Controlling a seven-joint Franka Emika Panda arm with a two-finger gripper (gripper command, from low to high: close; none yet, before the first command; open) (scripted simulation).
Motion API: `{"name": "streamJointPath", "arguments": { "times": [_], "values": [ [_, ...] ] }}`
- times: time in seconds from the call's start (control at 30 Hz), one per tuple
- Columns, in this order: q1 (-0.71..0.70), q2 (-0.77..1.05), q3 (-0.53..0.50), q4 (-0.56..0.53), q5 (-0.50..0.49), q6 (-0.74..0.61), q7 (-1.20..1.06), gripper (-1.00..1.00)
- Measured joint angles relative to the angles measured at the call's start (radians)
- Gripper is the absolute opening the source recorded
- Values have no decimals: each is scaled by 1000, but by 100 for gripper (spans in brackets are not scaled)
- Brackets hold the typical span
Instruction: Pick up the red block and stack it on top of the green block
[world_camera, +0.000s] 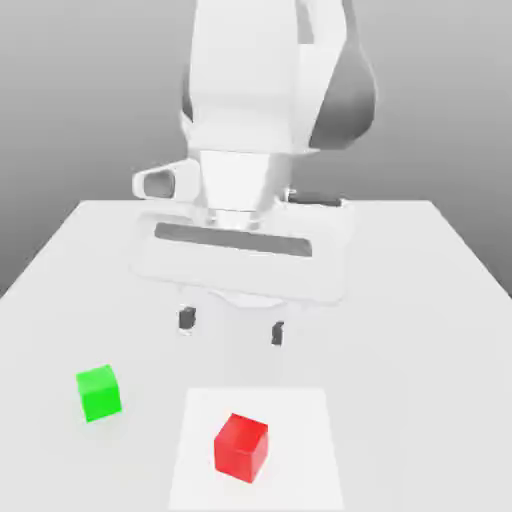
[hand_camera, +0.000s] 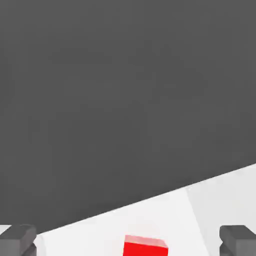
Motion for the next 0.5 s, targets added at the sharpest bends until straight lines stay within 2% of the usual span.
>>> {"name": "streamJointPath", "arguments": {
  "times": [0.13,0.3,0.33,0.5],
  "values": [
    [-2,143,0,-48,27,71,37,0],
    [14,323,-21,-35,4,214,65,0],
    [17,355,-26,-30,-3,241,71,-100],
    [16,355,-26,-30,-4,242,73,-100]
  ]
}}
